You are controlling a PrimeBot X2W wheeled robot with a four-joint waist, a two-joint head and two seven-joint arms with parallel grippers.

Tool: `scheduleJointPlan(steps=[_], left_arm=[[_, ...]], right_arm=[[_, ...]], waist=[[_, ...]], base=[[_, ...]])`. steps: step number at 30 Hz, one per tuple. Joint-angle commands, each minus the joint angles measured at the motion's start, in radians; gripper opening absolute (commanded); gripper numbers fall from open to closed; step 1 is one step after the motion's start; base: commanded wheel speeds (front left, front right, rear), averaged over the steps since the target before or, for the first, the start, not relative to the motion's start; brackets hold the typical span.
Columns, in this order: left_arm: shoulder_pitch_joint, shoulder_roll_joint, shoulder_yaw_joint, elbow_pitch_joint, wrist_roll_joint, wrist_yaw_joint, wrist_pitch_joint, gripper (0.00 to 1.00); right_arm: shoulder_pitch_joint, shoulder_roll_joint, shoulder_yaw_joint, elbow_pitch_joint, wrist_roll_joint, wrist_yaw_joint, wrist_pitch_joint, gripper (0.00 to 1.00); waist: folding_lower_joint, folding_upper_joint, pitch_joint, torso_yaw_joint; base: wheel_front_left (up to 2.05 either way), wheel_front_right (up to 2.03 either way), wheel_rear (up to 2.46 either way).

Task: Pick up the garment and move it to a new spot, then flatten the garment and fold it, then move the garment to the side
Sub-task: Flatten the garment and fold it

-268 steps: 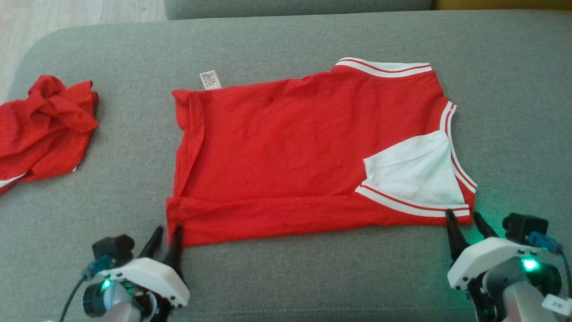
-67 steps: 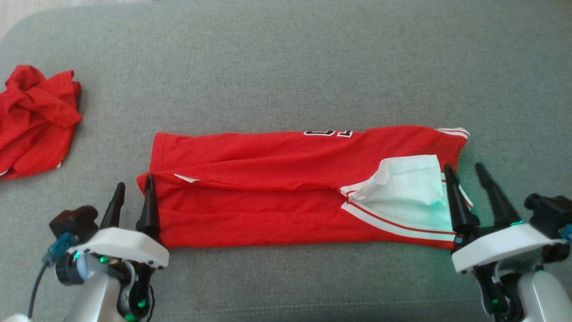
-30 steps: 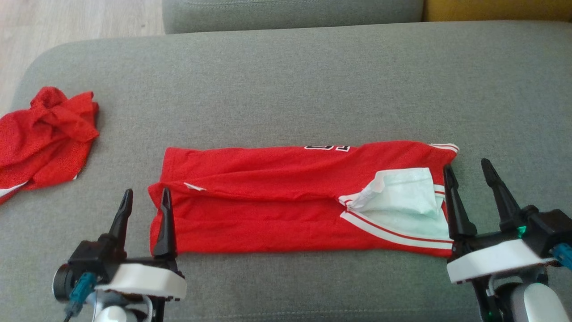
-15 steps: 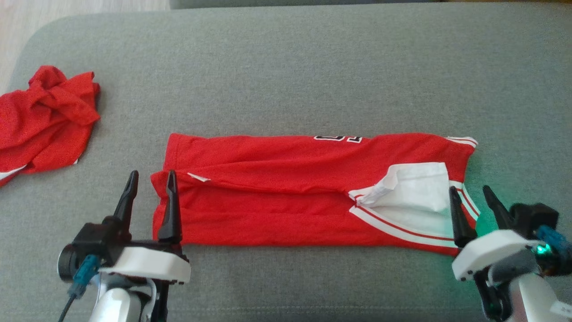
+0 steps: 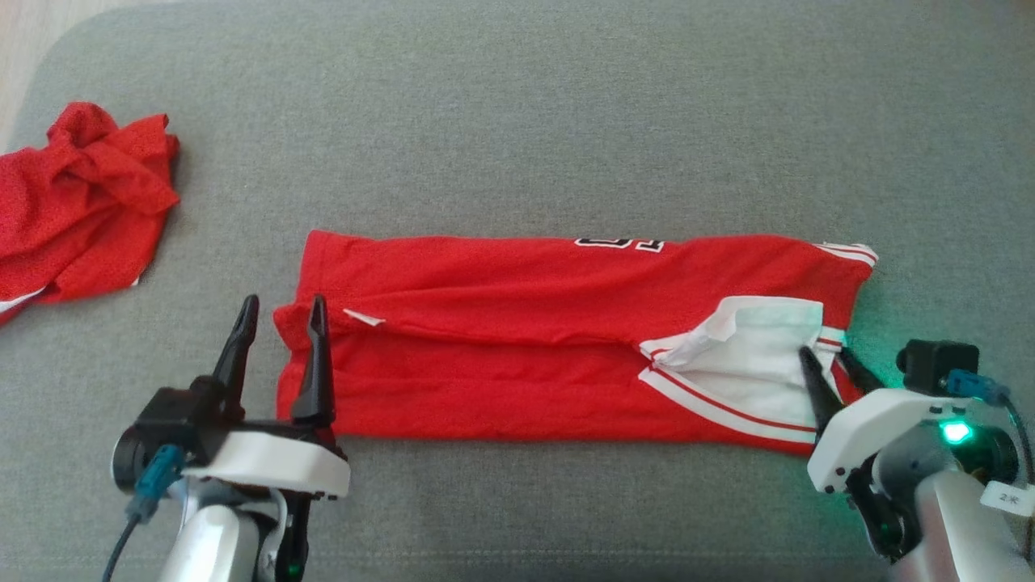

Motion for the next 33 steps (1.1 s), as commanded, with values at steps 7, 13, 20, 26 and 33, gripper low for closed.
scheduleJointPlan(steps=[7,13,20,26,33], left_arm=[[-0.038,-0.005,0.051,-0.031,0.013,-0.016,-0.012,1.0],[-0.033,-0.012,0.057,-0.029,0.021,-0.026,-0.012,1.0],[-0.021,-0.022,0.063,-0.028,0.028,-0.033,-0.012,1.0],[0.003,-0.027,0.071,-0.036,0.033,-0.03,-0.012,1.0],[0.01,-0.032,0.069,-0.041,0.036,-0.032,-0.012,1.0]], right_arm=[[-0.008,-0.022,0.018,-0.003,0.025,-0.001,0.049,0.0],[-0.024,-0.07,-0.055,-0.019,0.045,-0.001,0.043,0.0],[-0.007,-0.121,-0.134,-0.034,0.061,-0.001,0.036,0.0],[-0.008,-0.128,-0.065,-0.189,0.057,-0.001,0.051,0.0],[-0.02,-0.092,0.089,-0.448,0.043,-0.001,0.137,0.0]], waist=[[0.0001,-0.0001,-0.011,-0.017],[0.0001,-0.0001,-0.022,-0.027],[0.0001,-0.0001,-0.038,-0.031],[0.0001,-0.0001,-0.063,-0.047],[0.0001,-0.0001,-0.079,-0.052]], base=[[0.0,0.0,0.0],[0.0,0.0,0.0],[0.0,0.0,0.0],[0.0,0.0,0.0],[0.0,0.0,0.0]])
